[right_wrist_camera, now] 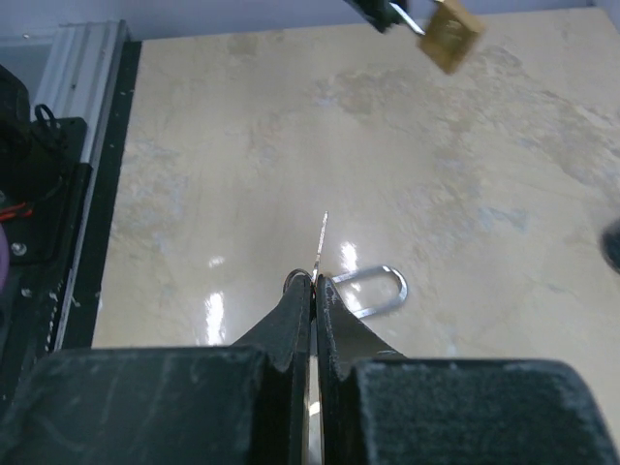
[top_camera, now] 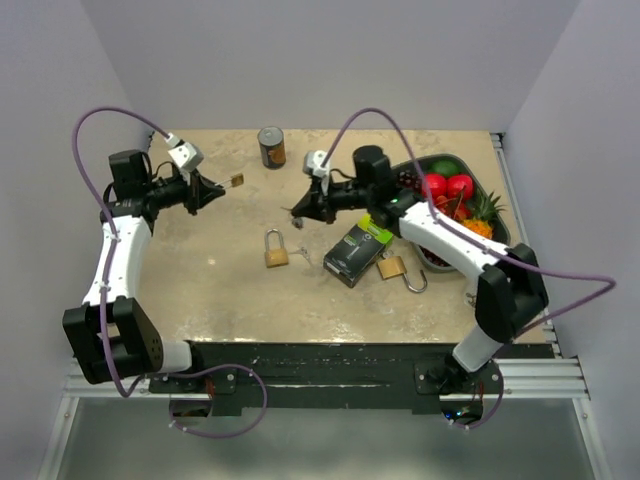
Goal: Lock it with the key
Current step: Place the key at the center of the board.
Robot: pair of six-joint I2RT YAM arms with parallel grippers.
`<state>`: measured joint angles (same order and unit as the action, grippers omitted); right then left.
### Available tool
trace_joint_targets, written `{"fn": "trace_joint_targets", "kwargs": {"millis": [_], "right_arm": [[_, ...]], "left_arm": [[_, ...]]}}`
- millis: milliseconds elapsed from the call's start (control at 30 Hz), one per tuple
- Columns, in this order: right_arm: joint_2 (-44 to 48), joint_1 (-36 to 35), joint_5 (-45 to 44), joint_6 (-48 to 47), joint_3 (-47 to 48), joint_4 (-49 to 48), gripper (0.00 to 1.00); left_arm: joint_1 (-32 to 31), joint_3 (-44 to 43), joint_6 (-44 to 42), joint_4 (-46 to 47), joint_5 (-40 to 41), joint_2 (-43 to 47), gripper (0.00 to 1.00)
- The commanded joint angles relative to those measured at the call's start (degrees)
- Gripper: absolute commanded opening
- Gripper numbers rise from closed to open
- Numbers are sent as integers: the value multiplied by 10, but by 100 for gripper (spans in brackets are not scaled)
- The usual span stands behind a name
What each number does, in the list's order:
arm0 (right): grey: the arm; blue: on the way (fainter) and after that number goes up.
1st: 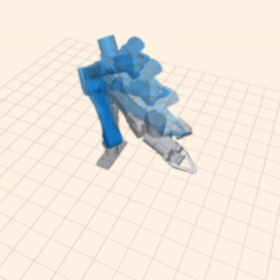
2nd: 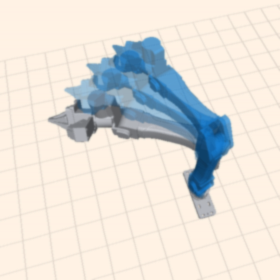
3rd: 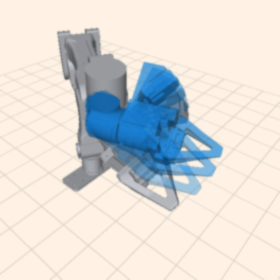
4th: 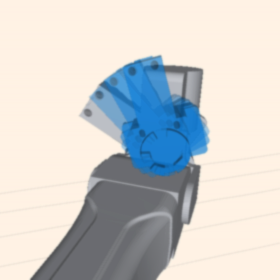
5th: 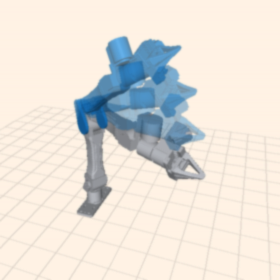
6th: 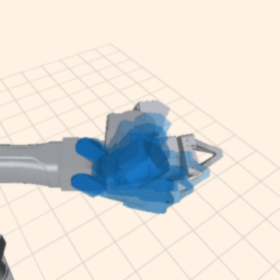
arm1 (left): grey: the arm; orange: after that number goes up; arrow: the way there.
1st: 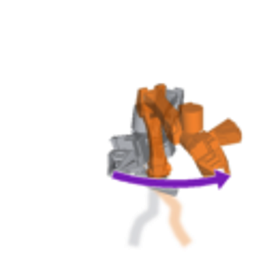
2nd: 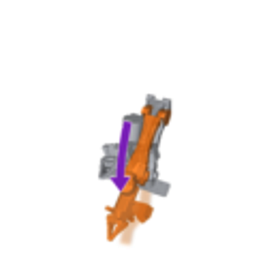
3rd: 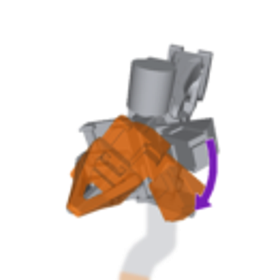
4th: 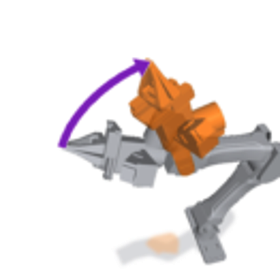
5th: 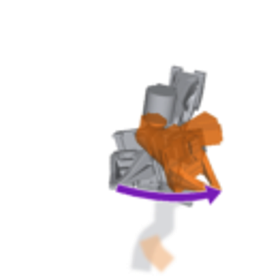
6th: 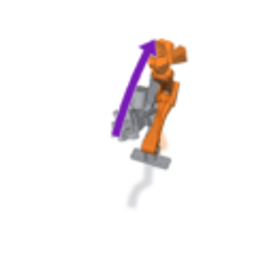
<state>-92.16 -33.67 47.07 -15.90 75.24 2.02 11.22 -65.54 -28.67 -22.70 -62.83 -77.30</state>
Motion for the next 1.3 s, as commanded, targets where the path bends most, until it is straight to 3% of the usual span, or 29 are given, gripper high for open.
{"fn": "trace_joint_targets", "kwargs": {"millis": [0, 200, 533, 1167, 1267], "right_arm": [[-74, -78, -52, 88, 44, -141, 0], [-188, -130, -55, 120, 94, -179, 0], [-307, -154, -69, 188, 141, -223, 0], [-386, -139, -101, 192, 175, -222, 0], [-391, -129, -112, 189, 179, -216, 4]], "left_arm": [[28, 30, 149, 150, 119, 23, 0], [68, 34, 222, 148, 158, 7, 0], [77, 63, 230, 165, 166, 10, 0], [76, 84, 208, 139, 170, 21, 0], [76, 87, 208, 138, 169, 21, 0]]}}
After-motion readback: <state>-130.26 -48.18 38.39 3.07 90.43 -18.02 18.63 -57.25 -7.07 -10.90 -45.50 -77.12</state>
